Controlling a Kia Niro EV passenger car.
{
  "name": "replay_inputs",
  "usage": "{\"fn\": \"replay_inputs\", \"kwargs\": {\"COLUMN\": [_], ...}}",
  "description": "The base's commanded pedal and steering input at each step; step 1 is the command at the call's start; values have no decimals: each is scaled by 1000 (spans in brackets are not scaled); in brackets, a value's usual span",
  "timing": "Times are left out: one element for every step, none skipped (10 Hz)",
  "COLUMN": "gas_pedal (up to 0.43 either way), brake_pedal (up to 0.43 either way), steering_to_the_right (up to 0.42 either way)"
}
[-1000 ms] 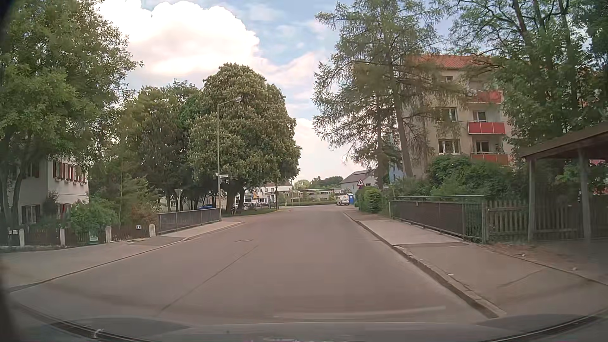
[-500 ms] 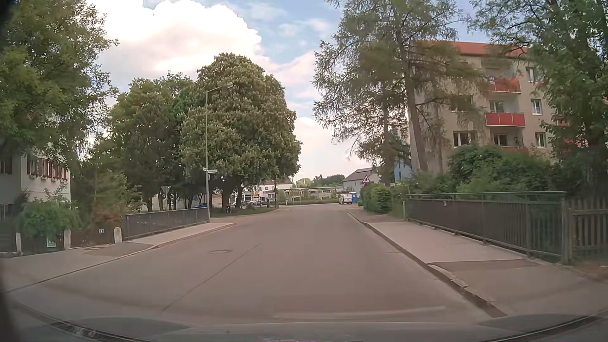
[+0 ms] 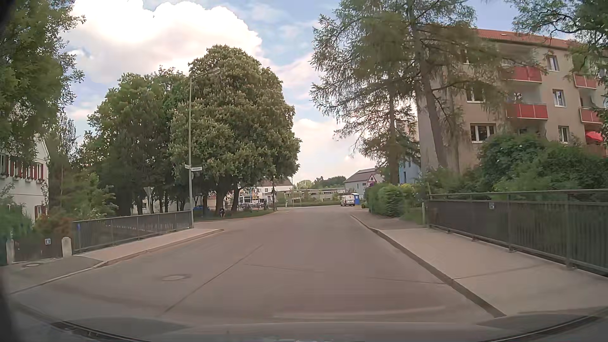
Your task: Follow the waypoints while adhering to traffic rules and regulations
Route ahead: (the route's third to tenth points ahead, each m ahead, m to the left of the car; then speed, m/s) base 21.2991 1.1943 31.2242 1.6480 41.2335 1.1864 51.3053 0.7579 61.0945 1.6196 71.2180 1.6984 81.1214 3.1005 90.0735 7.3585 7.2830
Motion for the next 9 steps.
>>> {"fn": "replay_inputs", "kwargs": {"gas_pedal": [98, 98, 87, 87, 87, 67, 0, 0, 0], "brake_pedal": [18, 24, 24, 24, 24, 24, 24, 24, 18], "steering_to_the_right": [-8, -6, -5, -4, -3, -2, 0, 4, 6]}}
